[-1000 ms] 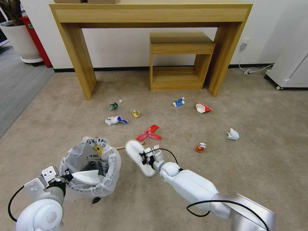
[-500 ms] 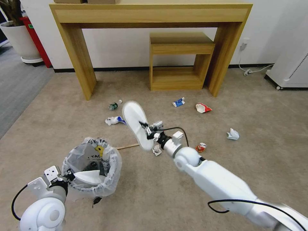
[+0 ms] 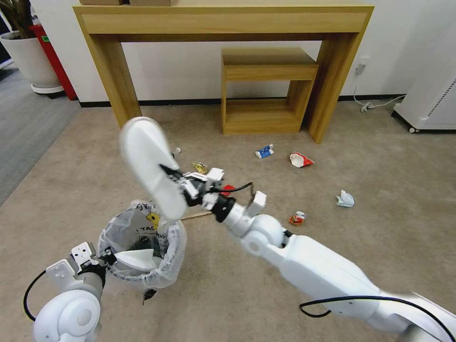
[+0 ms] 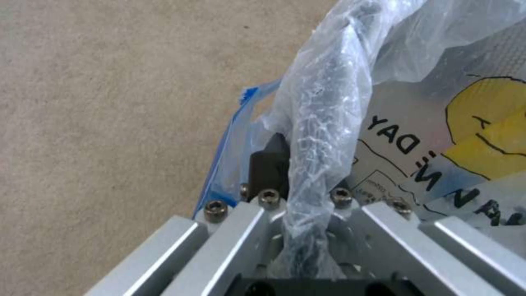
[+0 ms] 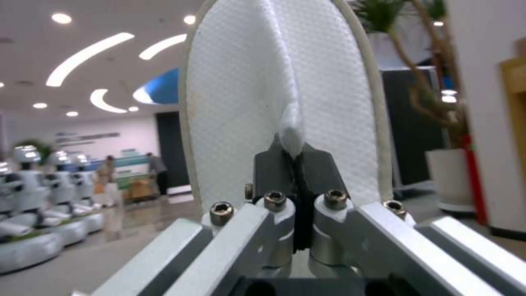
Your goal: Pick up the trash bin and place the garbage on the floor into it.
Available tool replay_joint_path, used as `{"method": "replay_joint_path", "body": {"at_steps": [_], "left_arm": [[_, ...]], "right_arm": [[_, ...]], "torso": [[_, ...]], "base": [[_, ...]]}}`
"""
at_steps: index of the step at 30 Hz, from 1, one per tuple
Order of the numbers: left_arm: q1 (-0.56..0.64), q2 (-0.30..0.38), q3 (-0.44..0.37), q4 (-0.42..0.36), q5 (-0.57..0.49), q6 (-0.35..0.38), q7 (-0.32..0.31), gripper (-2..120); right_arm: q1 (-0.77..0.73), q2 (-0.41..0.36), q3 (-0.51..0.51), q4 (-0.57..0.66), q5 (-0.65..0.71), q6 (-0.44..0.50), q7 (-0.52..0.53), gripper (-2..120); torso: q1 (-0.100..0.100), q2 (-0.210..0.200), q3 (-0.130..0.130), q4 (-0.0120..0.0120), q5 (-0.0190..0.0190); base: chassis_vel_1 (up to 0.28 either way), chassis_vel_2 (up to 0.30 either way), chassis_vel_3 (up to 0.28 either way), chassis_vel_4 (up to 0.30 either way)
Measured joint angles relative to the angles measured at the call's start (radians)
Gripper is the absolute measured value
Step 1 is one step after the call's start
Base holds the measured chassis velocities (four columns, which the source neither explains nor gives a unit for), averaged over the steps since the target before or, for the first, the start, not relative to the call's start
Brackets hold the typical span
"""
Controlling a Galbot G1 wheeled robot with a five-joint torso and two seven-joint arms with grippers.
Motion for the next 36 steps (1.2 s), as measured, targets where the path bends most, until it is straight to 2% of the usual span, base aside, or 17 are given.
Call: {"method": "replay_joint_path", "body": {"at_steps": [7, 14, 26, 36], "left_arm": [[0.011, -0.008, -0.004, -0.030, -0.004, 0.001, 0.000, 0], [0.015, -0.015, -0.008, -0.038, -0.006, 0.001, 0.000, 0], [0.021, -0.002, -0.016, -0.042, -0.017, -0.004, 0.001, 0], [0.021, 0.011, -0.019, -0.041, -0.024, -0.007, 0.001, 0]], "right_arm": [[0.061, 0.114, -0.076, -0.208, -0.039, 0.077, -0.077, 0], [0.086, 0.165, -0.111, -0.310, -0.056, 0.106, -0.129, 0], [0.097, 0.194, -0.120, -0.431, -0.117, 0.155, -0.180, 0], [0.085, 0.200, -0.121, -0.469, -0.172, 0.181, -0.185, 0]], "torso": [[0.000, 0.000, 0.000, 0.0000, -0.0001], [0.000, 0.000, 0.000, 0.0000, 0.0000], [0.000, 0.000, 0.000, -0.0001, 0.0001], [0.000, 0.000, 0.000, -0.0001, 0.0001]], "base": [[0.000, 0.000, 0.000, 0.000], [0.000, 0.000, 0.000, 0.000], [0.000, 0.000, 0.000, 0.000], [0.000, 0.000, 0.000, 0.000]]}}
